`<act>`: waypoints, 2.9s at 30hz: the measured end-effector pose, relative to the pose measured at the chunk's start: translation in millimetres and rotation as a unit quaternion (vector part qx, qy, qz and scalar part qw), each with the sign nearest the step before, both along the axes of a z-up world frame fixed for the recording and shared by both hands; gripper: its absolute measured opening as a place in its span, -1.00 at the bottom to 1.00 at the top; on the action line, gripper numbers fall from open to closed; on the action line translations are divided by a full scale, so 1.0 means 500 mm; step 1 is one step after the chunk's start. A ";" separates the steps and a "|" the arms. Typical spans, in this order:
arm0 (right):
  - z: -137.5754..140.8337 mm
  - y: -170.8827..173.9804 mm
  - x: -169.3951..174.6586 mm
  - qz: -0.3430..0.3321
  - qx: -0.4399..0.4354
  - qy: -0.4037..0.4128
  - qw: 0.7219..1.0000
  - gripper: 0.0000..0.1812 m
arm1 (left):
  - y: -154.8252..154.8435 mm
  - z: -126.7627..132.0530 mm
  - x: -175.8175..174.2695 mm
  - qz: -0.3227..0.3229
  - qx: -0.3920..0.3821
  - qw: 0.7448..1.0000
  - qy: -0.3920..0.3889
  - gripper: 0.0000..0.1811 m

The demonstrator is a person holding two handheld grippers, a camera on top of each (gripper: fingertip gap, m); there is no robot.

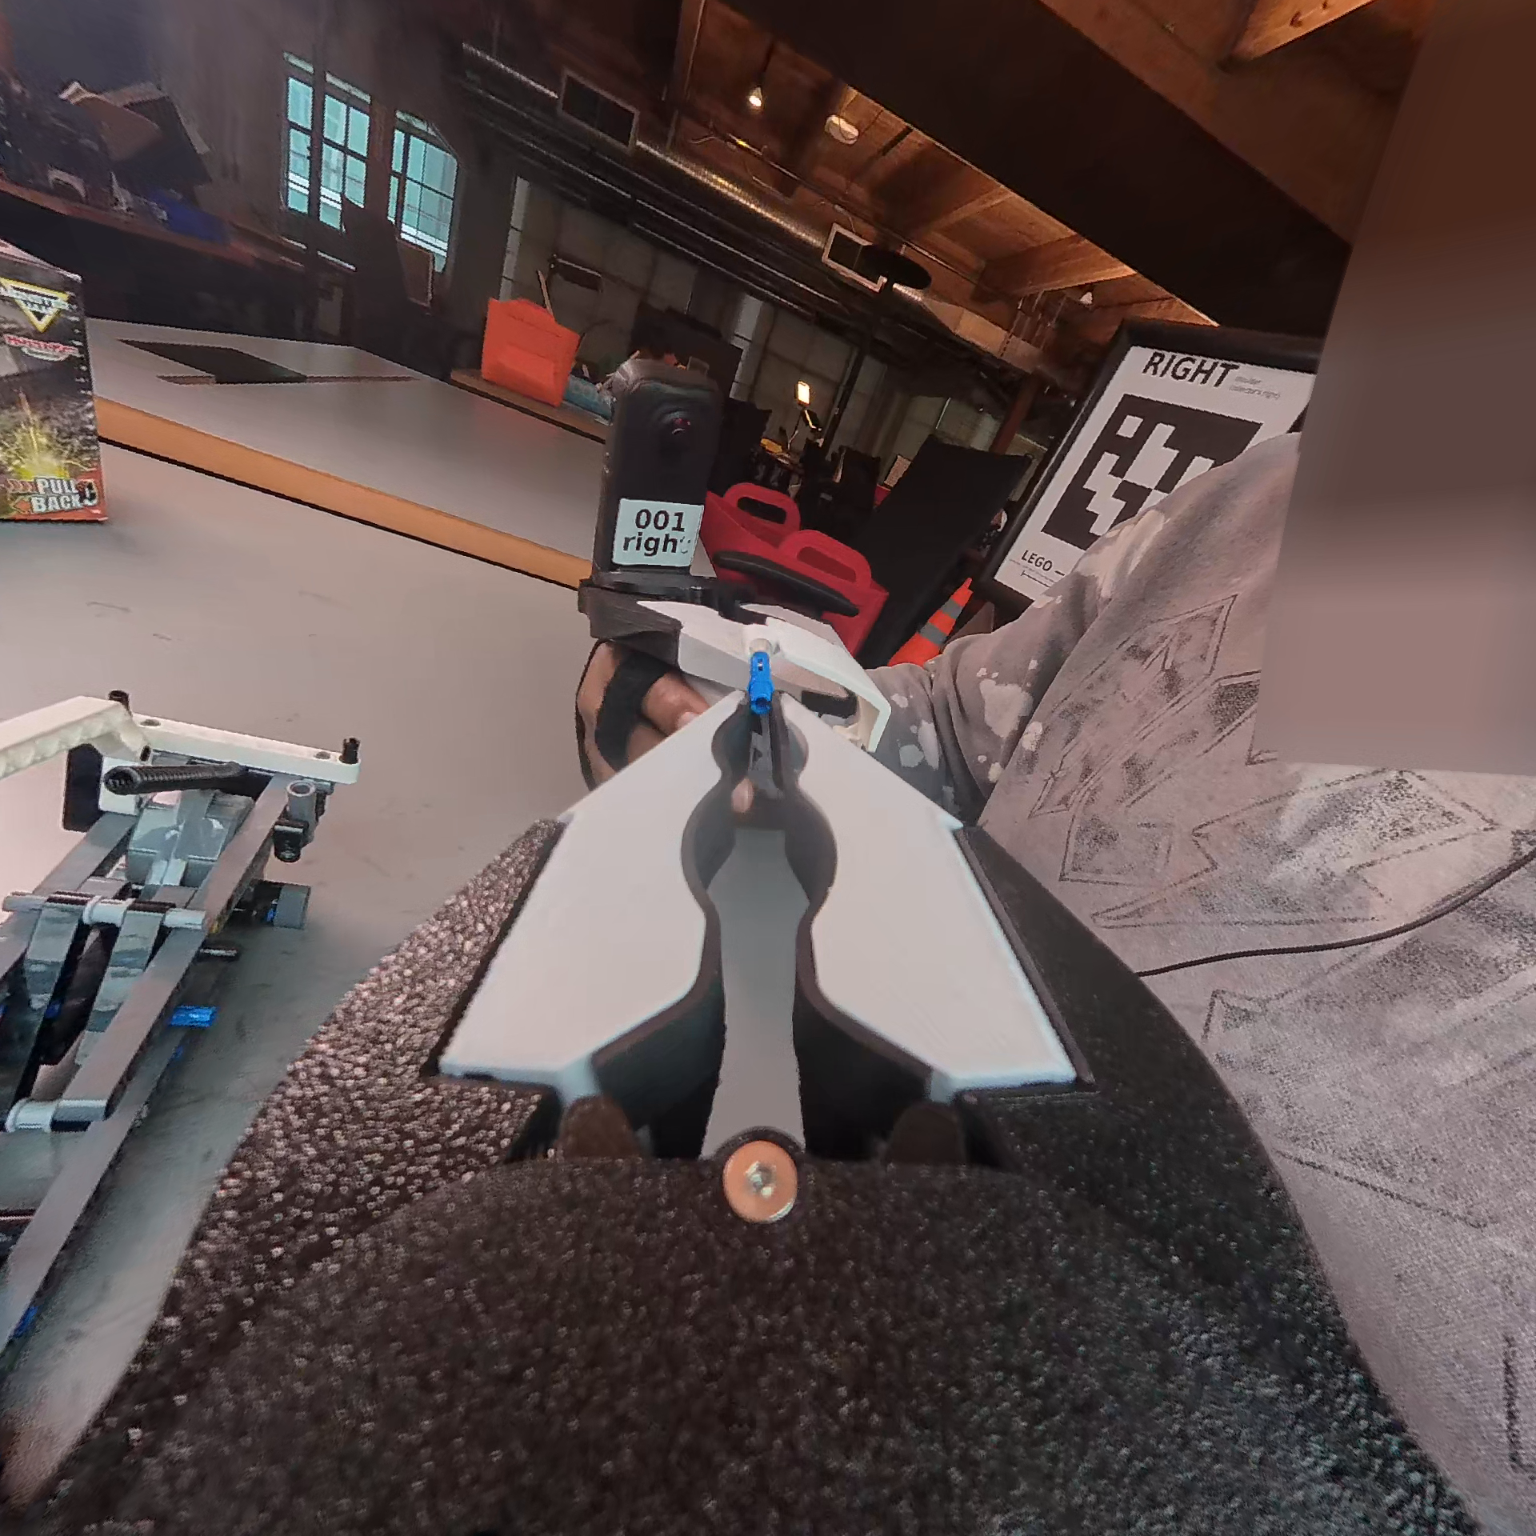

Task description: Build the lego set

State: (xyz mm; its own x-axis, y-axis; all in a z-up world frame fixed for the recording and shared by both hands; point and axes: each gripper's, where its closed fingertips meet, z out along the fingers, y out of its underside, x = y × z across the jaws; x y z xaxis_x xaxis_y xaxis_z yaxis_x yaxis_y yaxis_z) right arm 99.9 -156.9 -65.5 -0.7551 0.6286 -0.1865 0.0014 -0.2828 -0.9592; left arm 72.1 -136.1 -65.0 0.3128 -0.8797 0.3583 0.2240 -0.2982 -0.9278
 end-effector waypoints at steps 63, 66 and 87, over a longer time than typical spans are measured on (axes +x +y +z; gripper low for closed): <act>-0.299 0.076 0.011 0.014 0.219 -0.485 0.846 -0.59 | 0.036 -0.272 -0.075 0.048 -0.030 0.912 0.406 -0.96; -0.294 0.071 -0.008 -0.066 0.117 -0.542 0.829 -0.56 | 0.047 -0.274 -0.085 0.064 -0.043 0.911 0.405 -0.95; -0.099 0.088 -0.107 -0.155 -0.055 -0.243 0.956 -0.98 | 0.054 -0.102 -0.090 0.100 0.002 0.979 0.176 -0.95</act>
State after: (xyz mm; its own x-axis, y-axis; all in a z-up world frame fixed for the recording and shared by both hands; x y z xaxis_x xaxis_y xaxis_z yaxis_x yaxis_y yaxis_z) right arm 46.6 -112.9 -115.1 -0.3431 0.7648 -0.5453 0.3394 -0.4404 -0.8312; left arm 27.0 -109.0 -116.1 0.5831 -0.7888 0.1945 -0.0557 -0.2777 -0.9591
